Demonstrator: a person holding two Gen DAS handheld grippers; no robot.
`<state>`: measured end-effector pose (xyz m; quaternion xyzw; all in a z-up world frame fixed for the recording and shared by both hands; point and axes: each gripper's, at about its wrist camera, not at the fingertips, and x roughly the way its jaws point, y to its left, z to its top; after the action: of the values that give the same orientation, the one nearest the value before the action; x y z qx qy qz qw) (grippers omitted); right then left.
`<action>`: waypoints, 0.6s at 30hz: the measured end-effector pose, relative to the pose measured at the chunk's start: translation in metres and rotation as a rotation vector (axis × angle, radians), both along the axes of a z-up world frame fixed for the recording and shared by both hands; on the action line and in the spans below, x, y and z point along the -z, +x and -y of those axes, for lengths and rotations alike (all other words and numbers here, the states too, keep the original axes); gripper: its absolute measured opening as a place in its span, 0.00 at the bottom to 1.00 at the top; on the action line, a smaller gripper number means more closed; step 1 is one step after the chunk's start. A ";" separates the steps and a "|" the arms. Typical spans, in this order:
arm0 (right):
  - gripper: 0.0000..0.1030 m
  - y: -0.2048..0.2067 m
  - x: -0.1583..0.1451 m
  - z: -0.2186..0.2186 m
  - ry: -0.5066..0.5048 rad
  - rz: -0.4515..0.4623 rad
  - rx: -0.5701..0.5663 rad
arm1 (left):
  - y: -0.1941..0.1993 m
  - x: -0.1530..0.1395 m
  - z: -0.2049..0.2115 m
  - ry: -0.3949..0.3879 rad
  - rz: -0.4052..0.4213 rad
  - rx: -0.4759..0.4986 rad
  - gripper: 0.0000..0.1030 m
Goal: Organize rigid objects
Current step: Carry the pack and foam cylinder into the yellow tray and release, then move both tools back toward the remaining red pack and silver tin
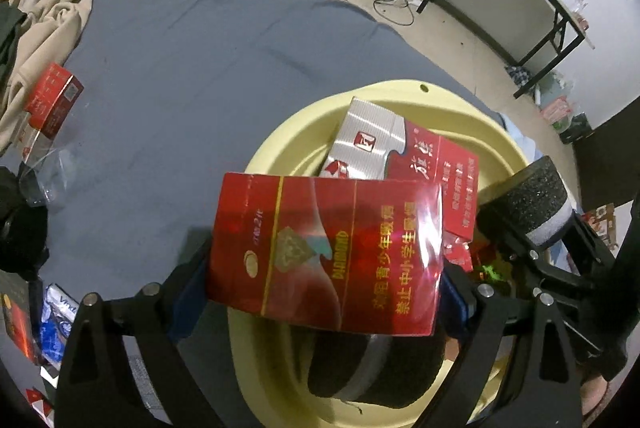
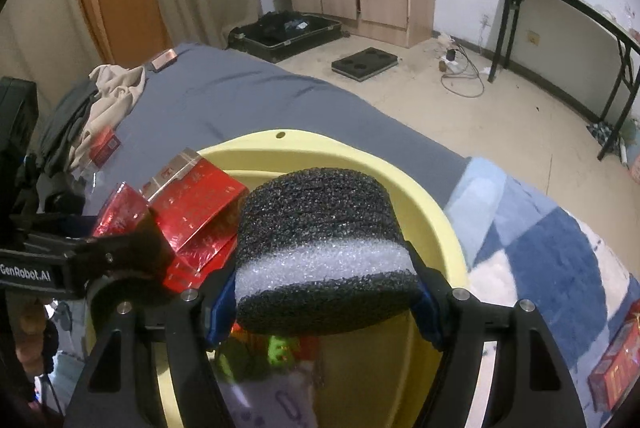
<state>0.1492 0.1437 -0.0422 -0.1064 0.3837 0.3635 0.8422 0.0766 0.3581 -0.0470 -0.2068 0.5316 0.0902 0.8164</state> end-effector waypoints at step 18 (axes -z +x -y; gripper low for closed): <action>1.00 -0.047 -0.025 0.159 0.182 0.115 0.191 | 0.010 -0.096 0.111 0.120 0.182 0.244 1.00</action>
<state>0.1026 -0.0155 -0.0171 -0.0134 0.3085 0.3082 0.8998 0.0870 0.2474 0.0491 -0.0990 0.4703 0.0026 0.8769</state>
